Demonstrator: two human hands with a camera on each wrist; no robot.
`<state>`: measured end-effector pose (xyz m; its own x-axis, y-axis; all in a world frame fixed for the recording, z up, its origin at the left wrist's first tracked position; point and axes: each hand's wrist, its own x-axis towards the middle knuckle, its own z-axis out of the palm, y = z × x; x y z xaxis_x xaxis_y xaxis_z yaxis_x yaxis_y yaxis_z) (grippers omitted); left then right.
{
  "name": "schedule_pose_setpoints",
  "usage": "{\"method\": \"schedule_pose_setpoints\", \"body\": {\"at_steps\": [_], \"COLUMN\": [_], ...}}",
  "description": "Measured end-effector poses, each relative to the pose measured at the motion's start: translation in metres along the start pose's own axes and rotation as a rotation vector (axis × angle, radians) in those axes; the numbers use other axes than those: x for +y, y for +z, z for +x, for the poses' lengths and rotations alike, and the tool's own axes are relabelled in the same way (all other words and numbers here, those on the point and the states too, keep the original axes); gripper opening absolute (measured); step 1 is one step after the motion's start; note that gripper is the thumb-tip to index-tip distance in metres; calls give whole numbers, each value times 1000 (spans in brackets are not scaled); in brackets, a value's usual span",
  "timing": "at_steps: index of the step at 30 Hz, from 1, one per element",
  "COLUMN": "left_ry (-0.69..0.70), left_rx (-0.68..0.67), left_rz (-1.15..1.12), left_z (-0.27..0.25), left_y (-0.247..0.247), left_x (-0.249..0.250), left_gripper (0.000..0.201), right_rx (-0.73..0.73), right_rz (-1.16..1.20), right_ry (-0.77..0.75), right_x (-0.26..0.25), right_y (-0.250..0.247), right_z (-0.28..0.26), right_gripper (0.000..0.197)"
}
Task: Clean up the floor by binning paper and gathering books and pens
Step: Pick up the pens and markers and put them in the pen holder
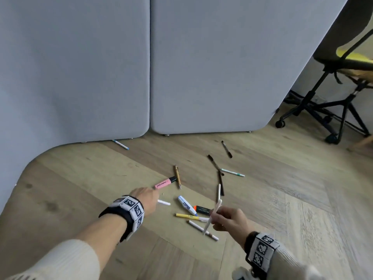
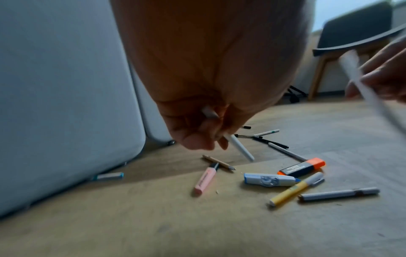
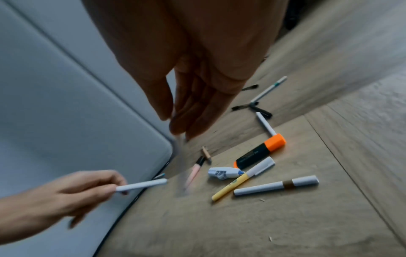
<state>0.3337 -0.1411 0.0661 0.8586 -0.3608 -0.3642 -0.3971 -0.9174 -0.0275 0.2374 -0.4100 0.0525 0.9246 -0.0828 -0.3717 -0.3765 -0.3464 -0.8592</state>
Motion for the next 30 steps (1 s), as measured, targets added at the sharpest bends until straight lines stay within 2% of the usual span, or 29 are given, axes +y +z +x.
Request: {"method": "schedule_pose_setpoints", "body": {"at_steps": [3, 6, 9, 12, 15, 17, 21, 23, 27, 30], "left_ry": [-16, -42, -78, -52, 31, 68, -20, -60, -129, -108], "left_rx": [68, 150, 208, 181, 206, 215, 215, 202, 233, 200], "left_rz": [57, -106, -410, -678, -829, -890, -1025, -1111, -1307, -1325], "left_z": [26, 45, 52, 51, 46, 42, 41, 41, 44, 45], "left_y": [-28, -33, -4, 36, 68, 83, 96, 99, 101, 99], "left_x": [3, 14, 51, 98, 136, 151, 151, 146, 141, 148], "left_gripper": [28, 36, 39, 32, 24, 24, 25, 26, 19, 27], "right_rx": [98, 22, -33, 12, -8, -1, -33, -78, -55, -67], "right_rz": [148, 286, 349, 396, 343, 282, 271, 324, 466, 495], "right_ry": [78, 145, 101, 74, 27, -22, -30, 2, 92, 127], "right_x": [19, 29, 26, 25, 27, 33, 49, 54, 58, 56], "right_y": [8, 6, -8, -13, -7, 0, 2, -6, -26, -32], "right_z": [26, 36, 48, 64, 75, 80, 78, 75, 83, 89], "right_gripper": [19, 20, 19, 21, 30, 28, 31, 33, 36, 45]}}
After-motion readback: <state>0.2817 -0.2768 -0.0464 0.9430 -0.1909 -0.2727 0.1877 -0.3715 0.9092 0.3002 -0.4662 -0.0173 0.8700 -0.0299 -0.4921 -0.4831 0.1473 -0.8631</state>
